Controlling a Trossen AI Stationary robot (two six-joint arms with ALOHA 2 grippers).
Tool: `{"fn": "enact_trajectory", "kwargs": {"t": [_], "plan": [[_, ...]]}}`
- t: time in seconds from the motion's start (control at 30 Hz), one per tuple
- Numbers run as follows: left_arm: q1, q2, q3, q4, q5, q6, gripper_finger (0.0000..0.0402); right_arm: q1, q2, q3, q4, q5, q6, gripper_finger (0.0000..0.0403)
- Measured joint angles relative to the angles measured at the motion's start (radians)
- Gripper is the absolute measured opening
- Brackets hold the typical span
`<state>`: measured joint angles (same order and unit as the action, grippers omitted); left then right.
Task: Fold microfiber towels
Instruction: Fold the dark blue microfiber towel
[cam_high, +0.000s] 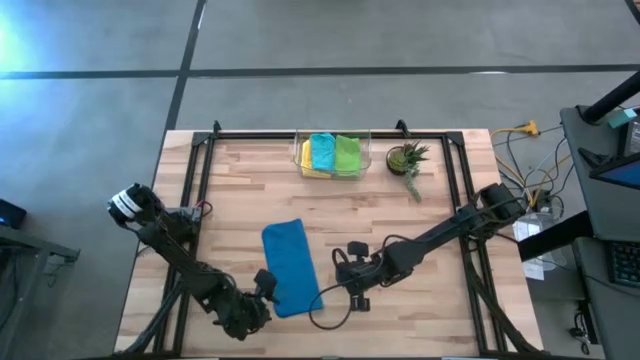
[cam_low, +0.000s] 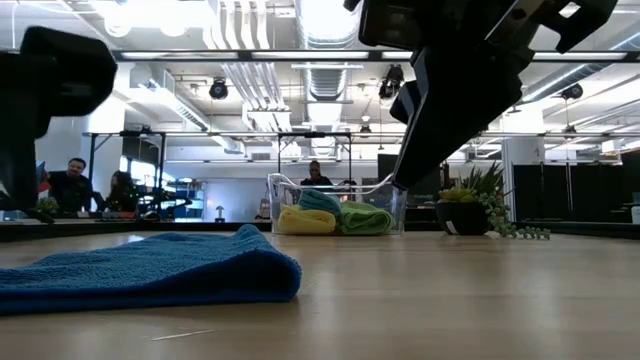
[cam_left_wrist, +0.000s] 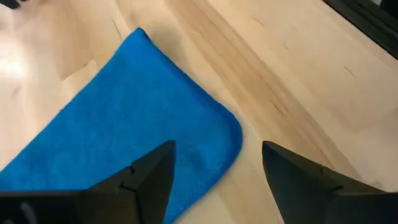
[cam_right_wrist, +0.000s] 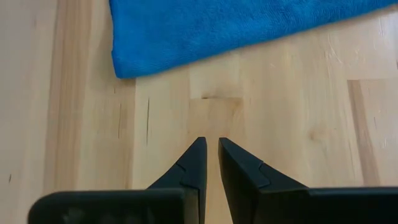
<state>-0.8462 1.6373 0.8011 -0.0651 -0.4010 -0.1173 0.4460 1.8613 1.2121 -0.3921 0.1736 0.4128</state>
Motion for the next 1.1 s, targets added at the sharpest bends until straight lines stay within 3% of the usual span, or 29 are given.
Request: {"fn": "enact_trajectory", "kwargs": {"t": [0.23, 0.53, 1.1], "plan": [[0.037, 0.059, 0.018, 0.060, 0.084, -0.006, 0.0225, 0.003, 0.000, 0.000, 0.000, -0.029, 0.067, 0.0038], [0.041, 0.117, 0.041, 0.066, 0.110, -0.036, 0.0212, 0.030, 0.000, -0.001, -0.001, -0.048, 0.067, 0.0038], [0.048, 0.195, 0.060, 0.057, 0.151, -0.217, 0.0044, 0.038, 0.000, -0.003, 0.008, -0.045, 0.051, 0.0038]]}}
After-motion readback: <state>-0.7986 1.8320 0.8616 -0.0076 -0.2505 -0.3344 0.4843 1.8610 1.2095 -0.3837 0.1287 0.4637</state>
